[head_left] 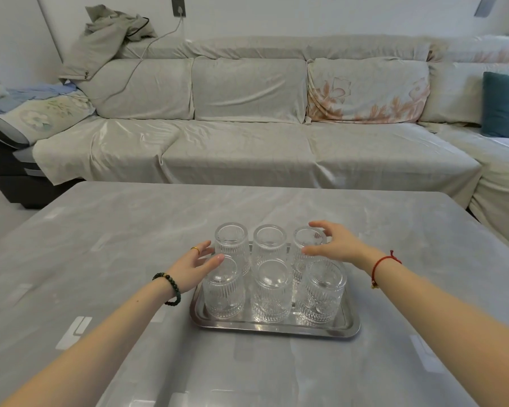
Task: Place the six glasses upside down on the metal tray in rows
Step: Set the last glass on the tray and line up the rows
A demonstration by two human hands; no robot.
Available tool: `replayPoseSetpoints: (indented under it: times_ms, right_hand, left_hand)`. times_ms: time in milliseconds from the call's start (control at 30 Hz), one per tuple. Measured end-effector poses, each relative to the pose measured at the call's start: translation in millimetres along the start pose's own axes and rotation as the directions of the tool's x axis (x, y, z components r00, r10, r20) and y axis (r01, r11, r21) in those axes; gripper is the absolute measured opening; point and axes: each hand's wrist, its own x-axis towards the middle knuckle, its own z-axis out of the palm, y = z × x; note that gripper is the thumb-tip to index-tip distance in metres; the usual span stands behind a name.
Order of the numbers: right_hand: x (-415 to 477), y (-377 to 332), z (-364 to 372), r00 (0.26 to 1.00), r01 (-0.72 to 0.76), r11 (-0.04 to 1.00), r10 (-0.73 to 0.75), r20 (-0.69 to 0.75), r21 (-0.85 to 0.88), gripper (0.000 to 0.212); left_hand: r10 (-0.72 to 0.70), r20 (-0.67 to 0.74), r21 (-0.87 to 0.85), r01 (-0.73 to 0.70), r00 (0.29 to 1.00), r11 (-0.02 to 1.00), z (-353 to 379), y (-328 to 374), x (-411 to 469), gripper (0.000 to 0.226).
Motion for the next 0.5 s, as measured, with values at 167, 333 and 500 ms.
replayPoseSetpoints:
  times_ms: [167,333,500]
  right_hand:
    - [-20,-2,3,0.983,0.047,0.992,-0.025,-0.184,0.116,0.075]
    - [-76,-16,33,0.852,0.397,0.841,-0.189,-0.489,0.366,0.051]
    - [-122,-16,110,0.876,0.381,0.774,-0.129,-0.464,0.505,0.06]
  left_hand:
    - [0.029,-0.04,-0.046,-0.031,0.999,0.998,2,1,-8,0.065]
    - [0.078,-0.099,-0.184,-0.095,0.992,0.978,6,-12,-33,0.073]
    - [0.086,-0.162,-0.223,-0.121,0.983,0.967,30,-29,-58,0.085]
